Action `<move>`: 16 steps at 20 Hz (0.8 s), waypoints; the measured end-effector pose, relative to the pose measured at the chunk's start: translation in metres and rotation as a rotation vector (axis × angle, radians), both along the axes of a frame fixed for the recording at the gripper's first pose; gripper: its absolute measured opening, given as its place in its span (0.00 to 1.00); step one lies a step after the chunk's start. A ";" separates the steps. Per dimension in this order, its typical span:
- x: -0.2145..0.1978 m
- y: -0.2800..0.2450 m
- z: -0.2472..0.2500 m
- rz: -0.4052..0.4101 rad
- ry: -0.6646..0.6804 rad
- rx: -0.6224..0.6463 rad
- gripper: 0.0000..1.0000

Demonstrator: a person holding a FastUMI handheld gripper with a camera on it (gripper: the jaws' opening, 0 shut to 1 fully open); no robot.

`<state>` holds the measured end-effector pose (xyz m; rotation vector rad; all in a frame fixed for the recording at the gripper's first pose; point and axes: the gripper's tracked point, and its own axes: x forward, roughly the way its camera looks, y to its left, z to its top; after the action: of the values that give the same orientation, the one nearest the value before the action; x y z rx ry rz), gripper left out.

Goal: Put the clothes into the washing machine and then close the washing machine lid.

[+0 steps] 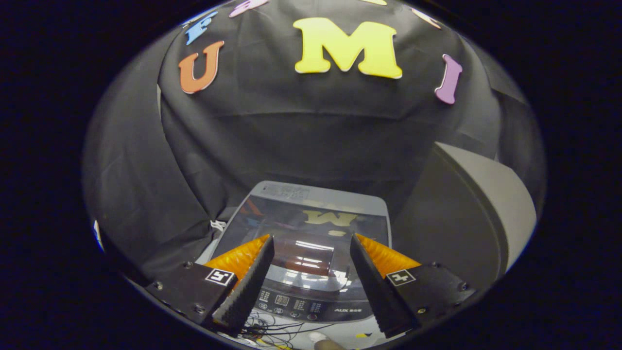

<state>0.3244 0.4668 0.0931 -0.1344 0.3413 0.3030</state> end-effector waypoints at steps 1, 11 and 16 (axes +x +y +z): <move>-0.015 -0.006 0.012 0.007 -0.022 0.013 0.99; -0.153 -0.140 0.155 0.010 -0.442 0.098 0.98; -0.200 -0.234 0.159 -0.050 -0.507 0.141 0.98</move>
<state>0.1245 0.2329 0.2523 -0.0600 -0.1792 0.2325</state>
